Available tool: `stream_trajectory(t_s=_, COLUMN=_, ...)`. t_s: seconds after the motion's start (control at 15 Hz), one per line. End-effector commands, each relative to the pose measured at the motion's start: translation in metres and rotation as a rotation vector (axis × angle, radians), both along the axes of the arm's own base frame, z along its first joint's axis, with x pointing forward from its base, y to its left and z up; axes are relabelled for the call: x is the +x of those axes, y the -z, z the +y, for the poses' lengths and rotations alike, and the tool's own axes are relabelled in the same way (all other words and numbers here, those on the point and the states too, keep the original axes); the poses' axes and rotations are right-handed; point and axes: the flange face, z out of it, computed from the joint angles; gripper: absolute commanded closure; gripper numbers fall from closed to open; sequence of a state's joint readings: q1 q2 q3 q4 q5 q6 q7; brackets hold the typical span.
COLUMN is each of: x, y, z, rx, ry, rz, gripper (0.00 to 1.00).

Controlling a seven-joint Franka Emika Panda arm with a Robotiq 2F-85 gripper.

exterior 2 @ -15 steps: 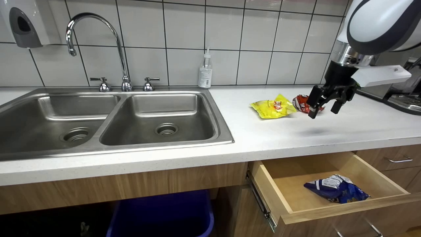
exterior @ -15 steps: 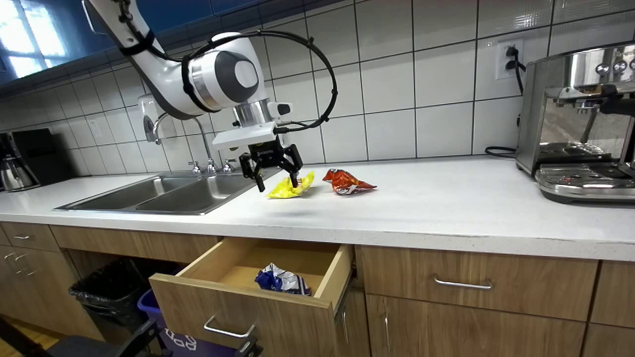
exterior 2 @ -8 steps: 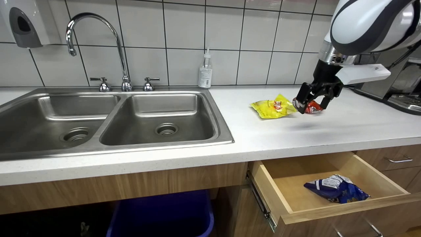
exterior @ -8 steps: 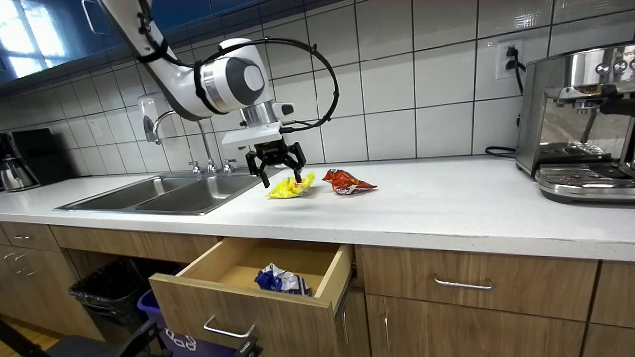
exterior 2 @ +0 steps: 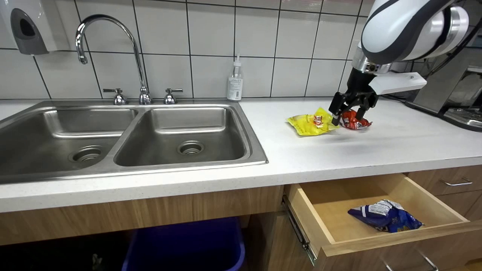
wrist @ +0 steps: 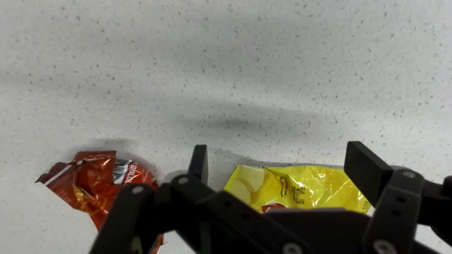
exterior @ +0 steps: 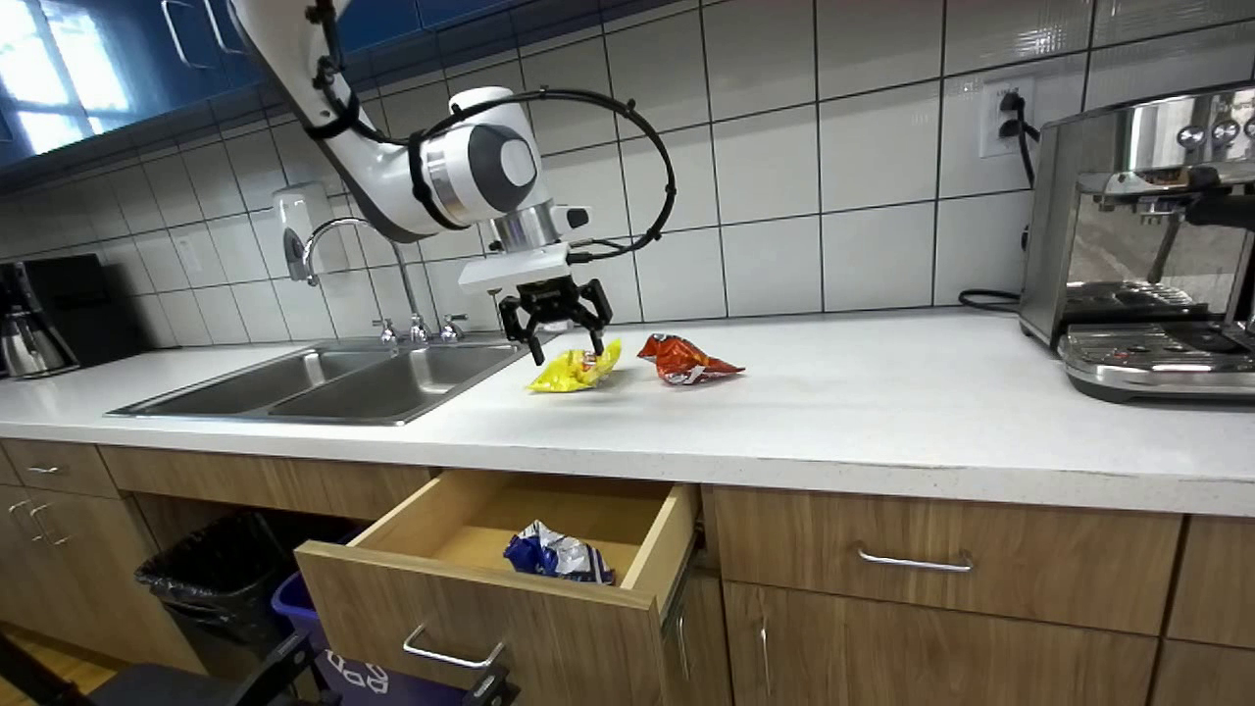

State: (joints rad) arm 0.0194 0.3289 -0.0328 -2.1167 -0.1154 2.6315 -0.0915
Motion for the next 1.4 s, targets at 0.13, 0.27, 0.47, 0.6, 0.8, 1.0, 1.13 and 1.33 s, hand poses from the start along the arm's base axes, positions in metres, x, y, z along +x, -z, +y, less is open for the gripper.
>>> stream_trajectory(t_s=0.13, x=0.035, y=0.001, z=0.004, rx=-0.004, ry=-0.036, rz=0.015, gripper=0.00)
stream_trajectory(t_s=0.27, x=0.044, y=0.004, z=0.006, rx=-0.006, ry=-0.044, rz=0.016, gripper=0.00)
stream_trajectory(t_s=0.47, x=0.055, y=0.007, z=0.010, rx=-0.006, ry=-0.051, rz=0.018, gripper=0.00)
stream_trajectory(t_s=0.6, x=0.063, y=0.007, z=0.011, rx=-0.005, ry=-0.055, rz=0.015, gripper=0.00)
stream_trajectory(t_s=0.8, x=0.074, y=0.007, z=0.014, rx=-0.004, ry=-0.061, rz=0.010, gripper=0.00)
stream_trajectory(t_s=1.0, x=0.083, y=0.009, z=0.016, rx=-0.004, ry=-0.069, rz=0.010, gripper=0.00)
stream_trajectory(t_s=1.13, x=0.088, y=0.010, z=0.018, rx=-0.002, ry=-0.077, rz=0.015, gripper=0.00)
stream_trajectory(t_s=1.33, x=0.096, y=0.011, z=0.024, rx=0.001, ry=-0.095, rz=0.017, gripper=0.00)
